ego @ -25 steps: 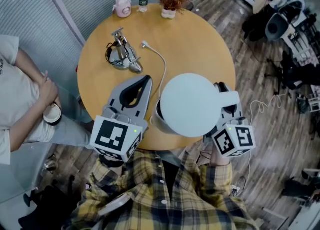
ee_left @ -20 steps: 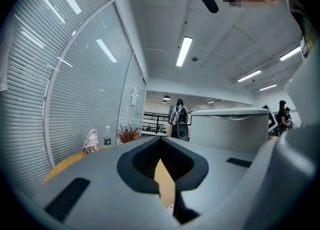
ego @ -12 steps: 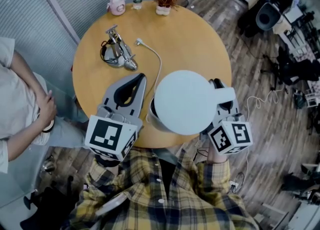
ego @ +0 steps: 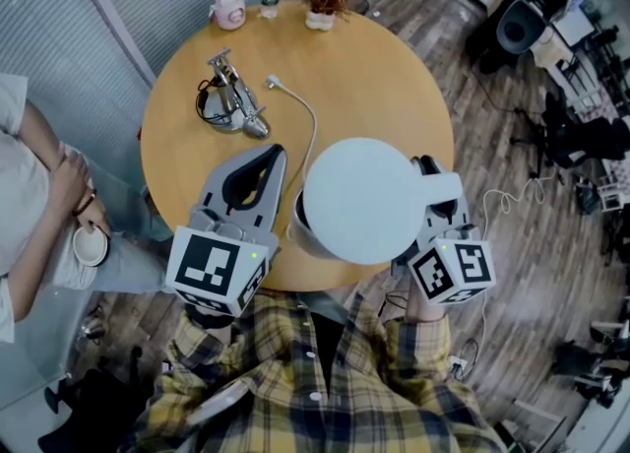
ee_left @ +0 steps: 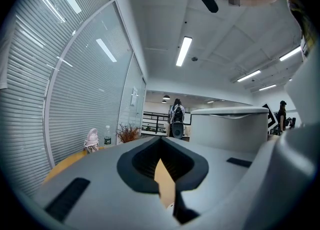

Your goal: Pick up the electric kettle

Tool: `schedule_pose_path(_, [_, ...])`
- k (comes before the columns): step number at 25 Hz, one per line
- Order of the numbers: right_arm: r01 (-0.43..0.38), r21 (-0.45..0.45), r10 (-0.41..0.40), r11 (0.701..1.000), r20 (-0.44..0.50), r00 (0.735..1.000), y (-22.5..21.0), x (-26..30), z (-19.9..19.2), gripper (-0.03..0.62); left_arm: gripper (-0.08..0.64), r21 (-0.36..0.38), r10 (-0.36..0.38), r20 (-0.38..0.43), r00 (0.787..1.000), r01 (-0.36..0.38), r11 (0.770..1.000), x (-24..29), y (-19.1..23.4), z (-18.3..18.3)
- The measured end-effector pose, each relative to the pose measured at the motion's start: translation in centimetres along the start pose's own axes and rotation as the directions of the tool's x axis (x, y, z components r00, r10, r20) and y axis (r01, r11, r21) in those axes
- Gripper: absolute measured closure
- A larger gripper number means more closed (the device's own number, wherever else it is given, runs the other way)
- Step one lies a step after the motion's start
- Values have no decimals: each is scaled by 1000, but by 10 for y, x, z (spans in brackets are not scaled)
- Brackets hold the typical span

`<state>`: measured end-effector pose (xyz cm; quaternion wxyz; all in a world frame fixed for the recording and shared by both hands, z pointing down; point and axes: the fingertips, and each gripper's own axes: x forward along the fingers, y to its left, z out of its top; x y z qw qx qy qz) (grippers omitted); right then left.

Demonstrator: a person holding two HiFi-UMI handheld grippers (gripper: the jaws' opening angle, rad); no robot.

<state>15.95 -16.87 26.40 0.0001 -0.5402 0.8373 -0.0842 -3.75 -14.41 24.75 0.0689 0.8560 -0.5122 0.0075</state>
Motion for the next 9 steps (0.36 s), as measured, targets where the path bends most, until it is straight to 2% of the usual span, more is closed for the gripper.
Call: schedule_pose_path(9, [2, -4, -2, 1000, 3, 1000, 2, 2, 0, 509, 557, 1, -4, 1, 1000, 4, 1000, 0, 4, -1])
